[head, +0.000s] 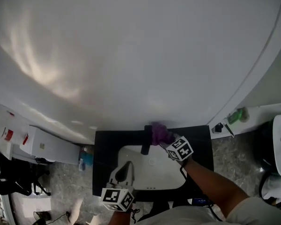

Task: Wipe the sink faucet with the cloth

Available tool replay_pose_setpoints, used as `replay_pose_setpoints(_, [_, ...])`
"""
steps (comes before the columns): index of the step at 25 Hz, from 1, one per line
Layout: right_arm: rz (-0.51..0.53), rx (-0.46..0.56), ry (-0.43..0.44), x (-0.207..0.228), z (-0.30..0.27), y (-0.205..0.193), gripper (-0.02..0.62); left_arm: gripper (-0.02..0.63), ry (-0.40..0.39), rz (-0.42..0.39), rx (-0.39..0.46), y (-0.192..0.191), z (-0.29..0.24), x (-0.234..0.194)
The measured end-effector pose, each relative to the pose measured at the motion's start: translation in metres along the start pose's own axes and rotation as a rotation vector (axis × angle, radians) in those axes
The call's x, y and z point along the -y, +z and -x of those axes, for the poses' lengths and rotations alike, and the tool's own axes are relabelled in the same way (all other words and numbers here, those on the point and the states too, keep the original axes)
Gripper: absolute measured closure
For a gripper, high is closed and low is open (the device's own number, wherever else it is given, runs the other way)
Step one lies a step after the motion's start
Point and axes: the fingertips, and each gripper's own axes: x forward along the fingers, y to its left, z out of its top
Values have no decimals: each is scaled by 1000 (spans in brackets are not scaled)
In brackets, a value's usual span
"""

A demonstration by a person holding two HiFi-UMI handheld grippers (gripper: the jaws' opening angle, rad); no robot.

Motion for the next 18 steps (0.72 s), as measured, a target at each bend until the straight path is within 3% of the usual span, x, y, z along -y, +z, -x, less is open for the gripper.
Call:
replay_pose_setpoints(5, [25,221,45,-70,127,77,525,600,-85,-32,41,28,5,44])
replay_pose_setpoints(9, [34,348,50,-108,200,115,525,599,-151,-91,57,50,8,84])
replay_pose_setpoints(13, [38,421,45,-132,240,130,526,600,-156,-134,76,67,15,105])
replay_pose_setpoints(18, [46,439,49,-143,247,137,528,600,-133,-119,80,74,16,107])
